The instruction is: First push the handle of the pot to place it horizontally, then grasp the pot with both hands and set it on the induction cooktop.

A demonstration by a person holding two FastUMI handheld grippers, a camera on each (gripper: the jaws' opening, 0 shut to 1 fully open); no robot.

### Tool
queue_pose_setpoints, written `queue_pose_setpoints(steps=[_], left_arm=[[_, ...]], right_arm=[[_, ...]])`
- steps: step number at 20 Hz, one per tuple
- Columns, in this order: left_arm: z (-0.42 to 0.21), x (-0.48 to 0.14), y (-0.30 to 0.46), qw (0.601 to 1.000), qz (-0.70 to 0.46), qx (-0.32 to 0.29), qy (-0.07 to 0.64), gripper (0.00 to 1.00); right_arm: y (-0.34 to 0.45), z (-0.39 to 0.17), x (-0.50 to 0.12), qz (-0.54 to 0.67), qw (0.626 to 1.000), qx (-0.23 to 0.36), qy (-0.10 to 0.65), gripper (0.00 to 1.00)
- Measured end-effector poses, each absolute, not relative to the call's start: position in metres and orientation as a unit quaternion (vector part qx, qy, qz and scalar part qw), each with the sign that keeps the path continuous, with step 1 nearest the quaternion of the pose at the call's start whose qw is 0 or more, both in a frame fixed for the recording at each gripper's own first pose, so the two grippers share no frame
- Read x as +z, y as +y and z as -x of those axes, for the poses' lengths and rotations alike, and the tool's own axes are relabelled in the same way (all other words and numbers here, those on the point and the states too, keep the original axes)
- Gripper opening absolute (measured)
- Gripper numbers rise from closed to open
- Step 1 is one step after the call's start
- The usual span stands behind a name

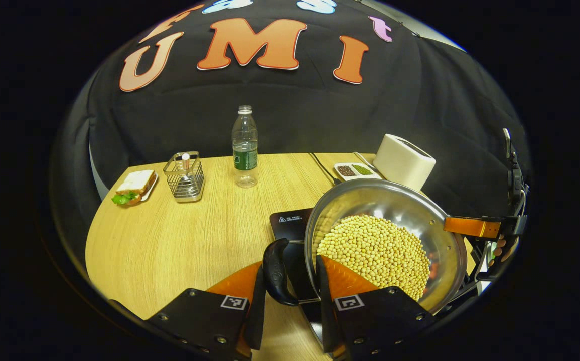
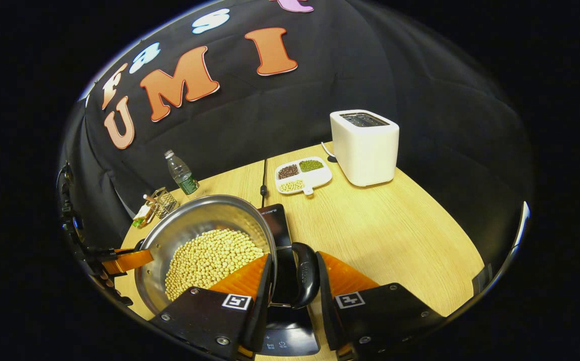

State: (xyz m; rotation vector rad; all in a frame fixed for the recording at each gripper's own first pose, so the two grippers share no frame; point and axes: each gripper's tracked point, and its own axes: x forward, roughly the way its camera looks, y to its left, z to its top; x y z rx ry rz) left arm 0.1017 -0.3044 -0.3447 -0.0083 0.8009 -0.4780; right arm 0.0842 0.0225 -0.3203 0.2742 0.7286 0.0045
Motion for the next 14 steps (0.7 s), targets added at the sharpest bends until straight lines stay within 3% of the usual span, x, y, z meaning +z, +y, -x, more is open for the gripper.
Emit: queue_pose_setpoints(steps=[5, 7, 8, 9, 10, 11, 12, 14], left_arm=[[-0.104, -0.347, -0.307, 0.891, 0.011, -0.230, 0.392, 0.47], [-0.105, -0.341, -0.311, 0.892, 0.014, -0.235, 0.386, 0.52], [-0.105, -0.334, -0.309, 0.895, 0.015, -0.235, 0.380, 0.55], [-0.112, -0.320, -0.305, 0.903, 0.014, -0.232, 0.360, 0.55], [-0.117, -0.304, -0.297, 0.912, 0.010, -0.223, 0.343, 0.66], [-0.122, -0.287, -0.291, 0.920, 0.006, -0.218, 0.325, 0.85], [-0.126, -0.271, -0.284, 0.927, 0.003, -0.212, 0.309, 0.88], [-0.127, -0.242, -0.272, 0.937, 0.002, -0.205, 0.283, 0.88]], right_arm=[[0.024, -0.083, -0.322, -0.138, 0.923, -0.002, 0.360, 0.47], [0.022, -0.087, -0.319, -0.134, 0.927, -0.004, 0.350, 0.48], [0.019, -0.088, -0.307, -0.126, 0.935, -0.007, 0.331, 0.59], [0.015, -0.088, -0.294, -0.113, 0.942, -0.012, 0.315, 0.63], [0.014, -0.088, -0.281, -0.101, 0.949, -0.013, 0.299, 0.76], [0.016, -0.086, -0.269, -0.086, 0.954, -0.010, 0.285, 0.82], [0.019, -0.084, -0.258, -0.073, 0.958, -0.006, 0.276, 0.94], [0.026, -0.080, -0.234, -0.065, 0.964, 0.005, 0.258, 0.95]])
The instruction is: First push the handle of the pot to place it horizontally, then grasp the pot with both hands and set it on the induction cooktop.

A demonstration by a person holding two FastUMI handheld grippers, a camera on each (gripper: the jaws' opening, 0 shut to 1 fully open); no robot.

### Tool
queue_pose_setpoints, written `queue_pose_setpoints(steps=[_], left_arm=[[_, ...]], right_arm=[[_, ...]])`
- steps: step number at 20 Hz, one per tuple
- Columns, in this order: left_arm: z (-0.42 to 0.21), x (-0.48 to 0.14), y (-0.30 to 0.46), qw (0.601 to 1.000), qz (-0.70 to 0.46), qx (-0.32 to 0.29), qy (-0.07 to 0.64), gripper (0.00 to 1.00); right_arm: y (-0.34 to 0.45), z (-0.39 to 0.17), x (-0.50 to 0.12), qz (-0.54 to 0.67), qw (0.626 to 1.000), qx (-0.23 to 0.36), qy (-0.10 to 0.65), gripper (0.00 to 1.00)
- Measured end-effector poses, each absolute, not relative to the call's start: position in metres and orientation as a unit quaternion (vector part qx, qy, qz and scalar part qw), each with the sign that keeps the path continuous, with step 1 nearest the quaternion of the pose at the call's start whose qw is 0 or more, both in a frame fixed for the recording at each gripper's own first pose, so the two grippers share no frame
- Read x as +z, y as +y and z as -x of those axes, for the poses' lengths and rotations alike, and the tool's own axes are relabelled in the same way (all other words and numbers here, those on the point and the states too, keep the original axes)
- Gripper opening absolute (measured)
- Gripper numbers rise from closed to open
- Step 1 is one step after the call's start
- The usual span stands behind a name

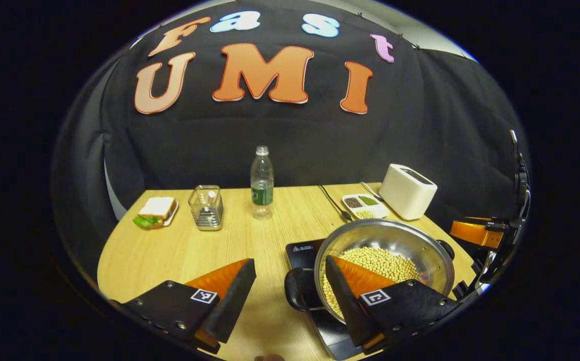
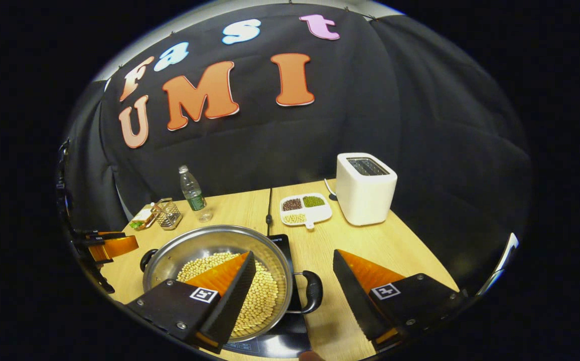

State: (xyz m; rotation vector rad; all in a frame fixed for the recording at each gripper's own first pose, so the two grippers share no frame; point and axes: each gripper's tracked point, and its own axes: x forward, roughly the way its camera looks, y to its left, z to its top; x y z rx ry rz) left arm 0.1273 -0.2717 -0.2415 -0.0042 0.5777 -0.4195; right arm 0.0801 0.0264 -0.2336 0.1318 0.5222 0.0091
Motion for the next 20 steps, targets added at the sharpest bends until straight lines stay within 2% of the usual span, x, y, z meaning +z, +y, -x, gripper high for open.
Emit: queue_pose_setpoints(steps=[7, 11, 14, 20], left_arm=[[-0.124, -0.125, -0.210, 0.977, -0.016, -0.153, 0.145, 0.87], [-0.111, -0.065, -0.159, 0.987, 0.004, -0.124, 0.105, 0.87], [-0.107, -0.028, -0.107, 0.995, -0.020, -0.074, 0.065, 0.85], [-0.083, 0.016, -0.056, 1.000, -0.002, -0.016, 0.020, 0.85]], right_arm=[[0.037, -0.063, -0.137, -0.063, 0.984, 0.015, 0.164, 0.95], [0.029, -0.052, -0.083, -0.057, 0.992, 0.009, 0.108, 0.95], [0.022, -0.041, -0.049, -0.060, 0.995, 0.006, 0.076, 0.95], [0.002, -0.020, -0.011, -0.055, 0.998, -0.013, 0.032, 0.95]])
